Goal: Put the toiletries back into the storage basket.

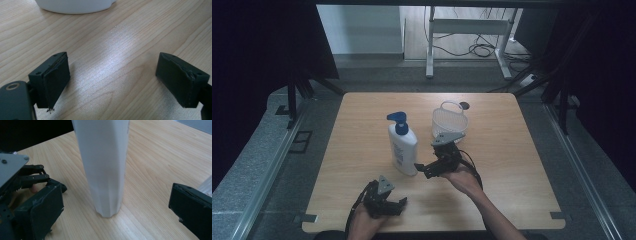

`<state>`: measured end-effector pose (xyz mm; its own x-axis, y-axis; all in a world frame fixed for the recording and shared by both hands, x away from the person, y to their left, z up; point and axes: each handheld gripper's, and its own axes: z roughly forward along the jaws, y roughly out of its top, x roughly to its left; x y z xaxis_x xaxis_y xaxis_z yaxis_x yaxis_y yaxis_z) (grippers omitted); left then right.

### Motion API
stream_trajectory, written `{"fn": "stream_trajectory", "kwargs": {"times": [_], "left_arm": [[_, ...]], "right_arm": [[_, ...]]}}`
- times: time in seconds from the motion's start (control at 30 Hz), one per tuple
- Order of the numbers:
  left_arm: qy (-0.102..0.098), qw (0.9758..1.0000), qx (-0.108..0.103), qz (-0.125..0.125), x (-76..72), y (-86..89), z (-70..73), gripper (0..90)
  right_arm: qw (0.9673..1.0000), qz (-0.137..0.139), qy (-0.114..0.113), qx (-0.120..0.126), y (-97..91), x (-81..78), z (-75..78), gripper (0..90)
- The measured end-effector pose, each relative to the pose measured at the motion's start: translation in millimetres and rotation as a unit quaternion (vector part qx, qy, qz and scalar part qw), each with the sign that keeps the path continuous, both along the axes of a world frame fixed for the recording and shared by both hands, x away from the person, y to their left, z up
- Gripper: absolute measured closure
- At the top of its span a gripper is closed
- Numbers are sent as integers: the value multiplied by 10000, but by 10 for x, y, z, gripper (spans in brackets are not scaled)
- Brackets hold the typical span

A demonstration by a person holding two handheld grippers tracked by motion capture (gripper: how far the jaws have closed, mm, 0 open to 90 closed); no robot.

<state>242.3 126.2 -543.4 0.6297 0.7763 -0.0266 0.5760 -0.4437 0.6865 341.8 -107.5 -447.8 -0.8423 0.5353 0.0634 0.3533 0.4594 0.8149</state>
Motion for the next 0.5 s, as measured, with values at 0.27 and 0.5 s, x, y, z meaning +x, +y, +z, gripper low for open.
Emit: {"fn": "stream_trajectory", "kwargs": {"times": [0.27,0.5], "left_arm": [[-9,10000,-7,6,1,0,-2,114],[-11,10000,-2,7,1,0,-2,114]], "right_arm": [[9999,98,4,39,178,64,13,0],[9999,111,-15,76,274,122,20,0]]}}
